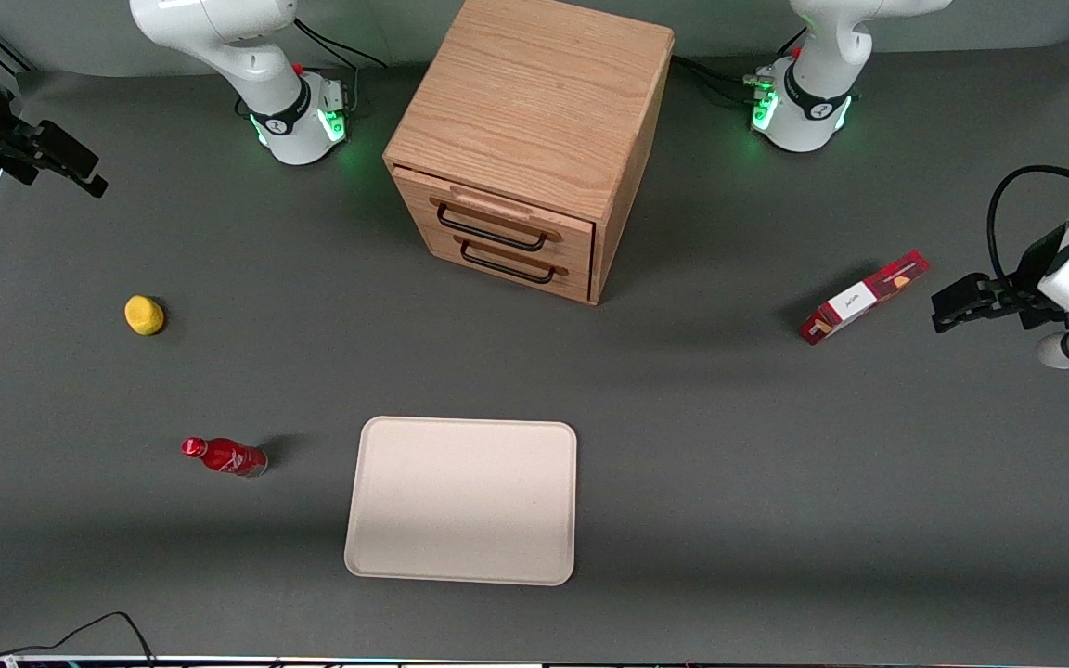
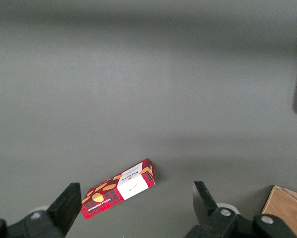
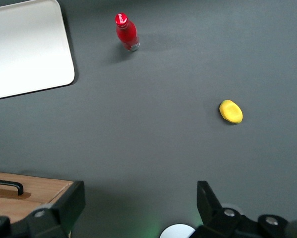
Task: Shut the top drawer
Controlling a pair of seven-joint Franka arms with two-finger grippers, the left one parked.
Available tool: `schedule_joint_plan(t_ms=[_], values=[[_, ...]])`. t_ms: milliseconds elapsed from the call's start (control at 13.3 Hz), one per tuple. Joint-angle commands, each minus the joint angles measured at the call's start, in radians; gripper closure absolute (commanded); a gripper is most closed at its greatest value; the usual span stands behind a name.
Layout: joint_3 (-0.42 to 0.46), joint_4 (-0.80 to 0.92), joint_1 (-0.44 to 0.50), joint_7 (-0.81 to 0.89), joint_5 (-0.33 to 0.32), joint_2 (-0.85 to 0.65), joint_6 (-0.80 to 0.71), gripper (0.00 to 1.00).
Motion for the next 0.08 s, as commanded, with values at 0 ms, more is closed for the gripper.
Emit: schedule_joint_plan(t_ms=[0], values=[[-0.004, 0.101, 0.003, -0.015, -0.003, 0.073, -0.011, 0.0]])
